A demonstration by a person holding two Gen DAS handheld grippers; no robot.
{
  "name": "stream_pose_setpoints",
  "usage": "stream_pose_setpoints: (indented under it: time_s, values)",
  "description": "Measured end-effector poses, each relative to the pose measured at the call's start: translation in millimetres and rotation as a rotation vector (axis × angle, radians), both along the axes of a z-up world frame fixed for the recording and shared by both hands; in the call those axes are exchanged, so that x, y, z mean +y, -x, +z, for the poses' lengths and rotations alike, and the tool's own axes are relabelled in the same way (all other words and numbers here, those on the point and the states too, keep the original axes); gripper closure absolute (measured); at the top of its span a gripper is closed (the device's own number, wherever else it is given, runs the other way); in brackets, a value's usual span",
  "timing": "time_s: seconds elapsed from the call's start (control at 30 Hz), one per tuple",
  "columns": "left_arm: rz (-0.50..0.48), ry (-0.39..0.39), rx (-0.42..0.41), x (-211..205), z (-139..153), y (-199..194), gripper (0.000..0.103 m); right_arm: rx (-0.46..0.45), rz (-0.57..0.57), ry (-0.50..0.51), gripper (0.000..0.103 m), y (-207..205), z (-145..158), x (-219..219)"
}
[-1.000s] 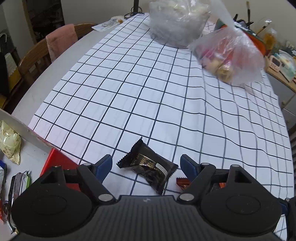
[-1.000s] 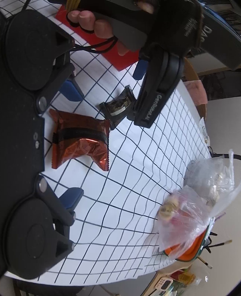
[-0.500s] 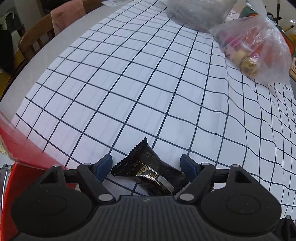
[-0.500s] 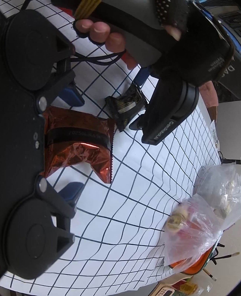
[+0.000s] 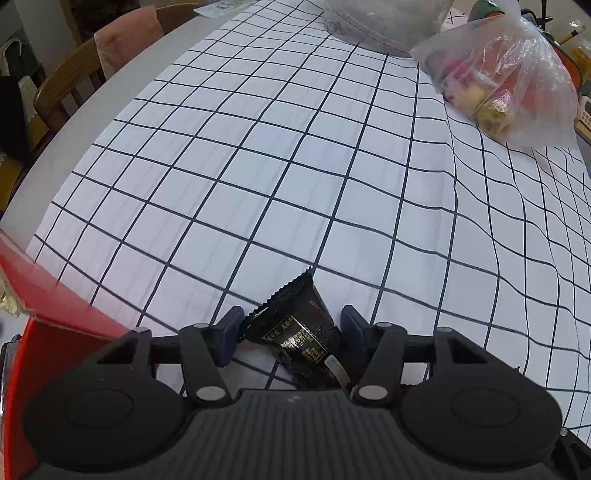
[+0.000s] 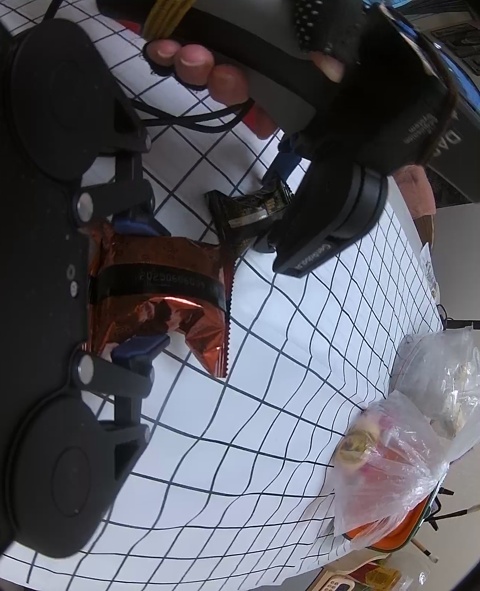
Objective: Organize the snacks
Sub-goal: 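Grasp the red-brown foil packet with the right tool while the left grasps the dark chocolate wrapper, then carry the red-brown packet and dark wrapper with both tools over the box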
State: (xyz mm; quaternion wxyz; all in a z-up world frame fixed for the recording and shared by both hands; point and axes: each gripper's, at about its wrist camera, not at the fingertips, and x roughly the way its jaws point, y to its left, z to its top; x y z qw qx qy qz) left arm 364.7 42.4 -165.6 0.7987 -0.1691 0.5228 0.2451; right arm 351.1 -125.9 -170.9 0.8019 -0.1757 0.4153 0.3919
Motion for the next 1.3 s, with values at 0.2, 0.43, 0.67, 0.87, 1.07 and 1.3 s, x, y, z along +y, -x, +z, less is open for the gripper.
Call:
stream_pose_setpoints:
  time_s: [0.2,0.43,0.67,0.87,1.07,1.3]
  values:
    - [-0.006,0.027,-0.011,-3.8,3.2,15.8,0.051,-0.014,-0.038,-0.027,0.053,9.2,8.7,-10.4]
    - [-0.036,0.04,-0.02,-12.6,12.0,43.9,0.051,-0.009,-0.094,-0.053,0.053,22.8,22.5,-32.1]
    - [-0.07,0.089,-0.062,-23.8,38.0,75.2,0.051,-0.011,-0.153,-0.089,0.053,46.5,47.3,-46.3]
    - [-0.116,0.131,-0.117,-29.5,72.7,104.8,0.051,-0.027,-0.185,-0.129,0.053,71.3,79.9,-50.2]
    - [-0.183,0.123,-0.166,-23.3,110.0,136.9,0.051,-0.077,-0.201,-0.158,0.053,101.8,116.4,-48.0]
    - [-0.259,0.092,-0.203,-1.9,147.3,176.9,0.051,-0.104,-0.186,-0.18,0.053,137.8,144.8,-29.1]
